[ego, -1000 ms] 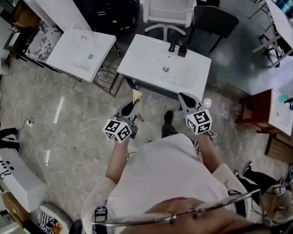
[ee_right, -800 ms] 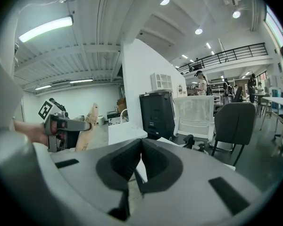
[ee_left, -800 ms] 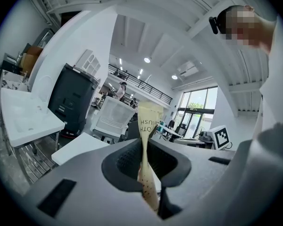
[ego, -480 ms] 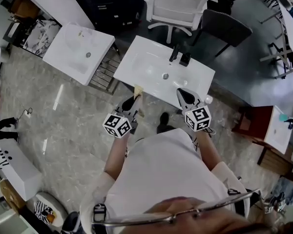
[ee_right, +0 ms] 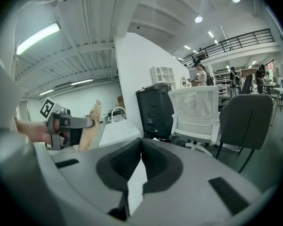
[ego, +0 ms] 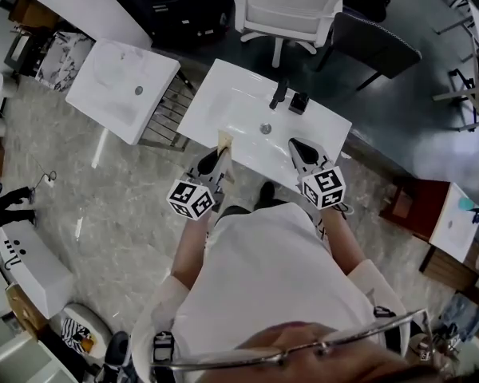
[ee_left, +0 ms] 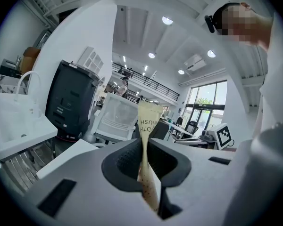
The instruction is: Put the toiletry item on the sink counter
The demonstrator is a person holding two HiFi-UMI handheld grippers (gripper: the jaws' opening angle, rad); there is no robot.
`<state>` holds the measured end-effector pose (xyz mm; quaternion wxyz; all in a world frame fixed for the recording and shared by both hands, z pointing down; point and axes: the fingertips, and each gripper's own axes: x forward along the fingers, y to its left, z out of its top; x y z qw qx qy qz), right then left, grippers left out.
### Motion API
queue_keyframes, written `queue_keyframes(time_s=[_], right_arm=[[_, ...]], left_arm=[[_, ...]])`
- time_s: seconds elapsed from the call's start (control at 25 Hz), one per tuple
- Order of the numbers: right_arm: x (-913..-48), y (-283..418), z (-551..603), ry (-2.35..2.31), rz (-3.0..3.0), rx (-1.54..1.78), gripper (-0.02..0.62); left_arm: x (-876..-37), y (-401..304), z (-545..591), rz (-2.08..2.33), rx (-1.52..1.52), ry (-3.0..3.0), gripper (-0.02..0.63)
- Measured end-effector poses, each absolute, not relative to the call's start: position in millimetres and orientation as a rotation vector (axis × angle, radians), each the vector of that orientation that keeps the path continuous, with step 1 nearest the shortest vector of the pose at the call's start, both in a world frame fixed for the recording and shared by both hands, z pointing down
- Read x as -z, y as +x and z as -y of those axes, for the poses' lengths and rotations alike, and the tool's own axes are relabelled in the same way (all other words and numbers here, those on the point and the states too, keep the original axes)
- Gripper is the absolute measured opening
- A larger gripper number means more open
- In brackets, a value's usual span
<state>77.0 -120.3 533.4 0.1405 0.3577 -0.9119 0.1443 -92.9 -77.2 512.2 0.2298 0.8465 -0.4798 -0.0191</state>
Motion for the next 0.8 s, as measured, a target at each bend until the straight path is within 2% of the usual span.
queue_keyframes(time_s=[0.8], right_arm=[[-540, 72, 143, 1.199, 2.554, -0.47, 0.006]], left_arm=[[-534, -97, 135, 1.161, -0.094, 2.412, 0.029]])
